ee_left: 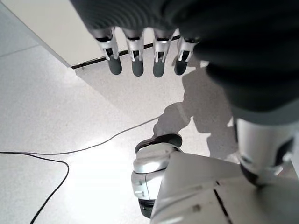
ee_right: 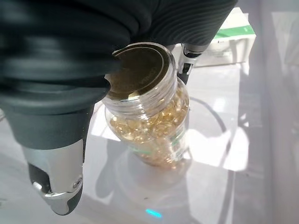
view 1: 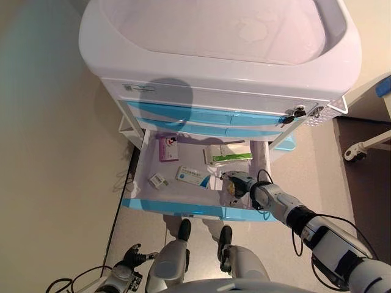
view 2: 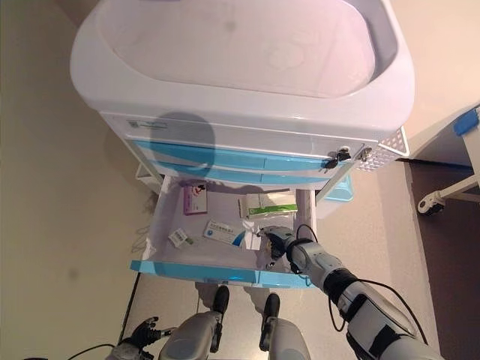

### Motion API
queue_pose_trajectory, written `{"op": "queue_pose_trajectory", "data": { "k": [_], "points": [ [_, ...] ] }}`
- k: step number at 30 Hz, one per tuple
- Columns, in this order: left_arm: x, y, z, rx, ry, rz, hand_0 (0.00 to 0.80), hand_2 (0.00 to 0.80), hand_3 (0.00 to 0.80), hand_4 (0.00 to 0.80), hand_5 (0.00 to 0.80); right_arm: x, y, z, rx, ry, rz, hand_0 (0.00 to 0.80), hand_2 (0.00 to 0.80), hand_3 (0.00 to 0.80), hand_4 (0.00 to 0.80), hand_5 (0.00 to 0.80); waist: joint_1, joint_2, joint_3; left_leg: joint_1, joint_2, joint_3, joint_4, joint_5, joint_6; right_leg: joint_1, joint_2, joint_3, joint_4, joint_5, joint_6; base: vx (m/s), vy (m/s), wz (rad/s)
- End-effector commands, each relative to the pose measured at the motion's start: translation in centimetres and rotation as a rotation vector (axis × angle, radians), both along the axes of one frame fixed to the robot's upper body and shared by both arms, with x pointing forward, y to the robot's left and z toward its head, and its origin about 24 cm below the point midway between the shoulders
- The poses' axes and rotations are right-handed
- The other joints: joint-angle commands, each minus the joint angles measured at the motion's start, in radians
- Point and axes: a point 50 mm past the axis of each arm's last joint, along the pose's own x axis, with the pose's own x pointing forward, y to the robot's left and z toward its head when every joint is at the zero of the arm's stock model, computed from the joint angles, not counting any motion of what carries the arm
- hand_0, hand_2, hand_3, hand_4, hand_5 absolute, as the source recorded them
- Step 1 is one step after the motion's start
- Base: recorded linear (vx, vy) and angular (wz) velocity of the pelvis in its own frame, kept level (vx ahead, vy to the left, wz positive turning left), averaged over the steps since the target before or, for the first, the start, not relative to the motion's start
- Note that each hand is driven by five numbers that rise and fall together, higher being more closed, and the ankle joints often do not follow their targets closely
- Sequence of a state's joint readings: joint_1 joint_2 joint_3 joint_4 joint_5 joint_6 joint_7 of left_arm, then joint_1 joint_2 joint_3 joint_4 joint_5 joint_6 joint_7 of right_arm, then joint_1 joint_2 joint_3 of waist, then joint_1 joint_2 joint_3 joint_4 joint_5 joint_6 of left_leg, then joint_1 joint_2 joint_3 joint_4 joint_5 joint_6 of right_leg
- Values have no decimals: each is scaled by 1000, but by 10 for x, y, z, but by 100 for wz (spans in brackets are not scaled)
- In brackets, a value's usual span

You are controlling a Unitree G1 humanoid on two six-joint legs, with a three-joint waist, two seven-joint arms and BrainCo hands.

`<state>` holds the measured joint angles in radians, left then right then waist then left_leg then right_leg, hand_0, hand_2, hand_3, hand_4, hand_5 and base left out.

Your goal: Open the drawer and pick up the medicine

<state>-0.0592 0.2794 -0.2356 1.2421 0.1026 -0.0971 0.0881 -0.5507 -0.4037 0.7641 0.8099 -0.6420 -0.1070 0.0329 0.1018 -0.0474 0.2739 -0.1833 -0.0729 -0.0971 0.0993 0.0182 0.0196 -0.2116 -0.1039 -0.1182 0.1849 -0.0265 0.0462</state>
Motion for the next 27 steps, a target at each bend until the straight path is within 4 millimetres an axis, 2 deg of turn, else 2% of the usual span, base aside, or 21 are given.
{"op": "queue_pose_trajectory", "data": {
  "k": [1,12,16,27],
  "points": [
    [0,-12,-4,-16,16,-24,0,0,0,0,0,13,5,17,-71,-97,63,0,0,0,0,0,9,-21,-25,-31,-55,4,7,-5,18,-49,-25,26,51,52,61,0,0,0],
    [-1,-13,-4,-15,19,-23,0,0,0,0,0,16,-1,28,-132,-163,121,0,0,0,0,0,-2,-27,-28,-27,-52,7,6,-9,19,-51,-22,33,49,53,62,0,0,0],
    [-1,-13,-4,-15,19,-24,0,0,0,0,0,17,-10,32,-159,-188,113,0,0,0,0,0,-6,-29,-30,-27,-50,10,6,-12,19,-52,-21,34,51,52,63,0,0,0],
    [0,-14,-4,-13,15,-34,0,0,0,0,0,19,-14,33,-198,-201,118,0,0,0,0,0,-7,-32,-31,-23,-47,12,5,-15,21,-52,-20,39,53,54,64,1,-1,-1]
  ]
}}
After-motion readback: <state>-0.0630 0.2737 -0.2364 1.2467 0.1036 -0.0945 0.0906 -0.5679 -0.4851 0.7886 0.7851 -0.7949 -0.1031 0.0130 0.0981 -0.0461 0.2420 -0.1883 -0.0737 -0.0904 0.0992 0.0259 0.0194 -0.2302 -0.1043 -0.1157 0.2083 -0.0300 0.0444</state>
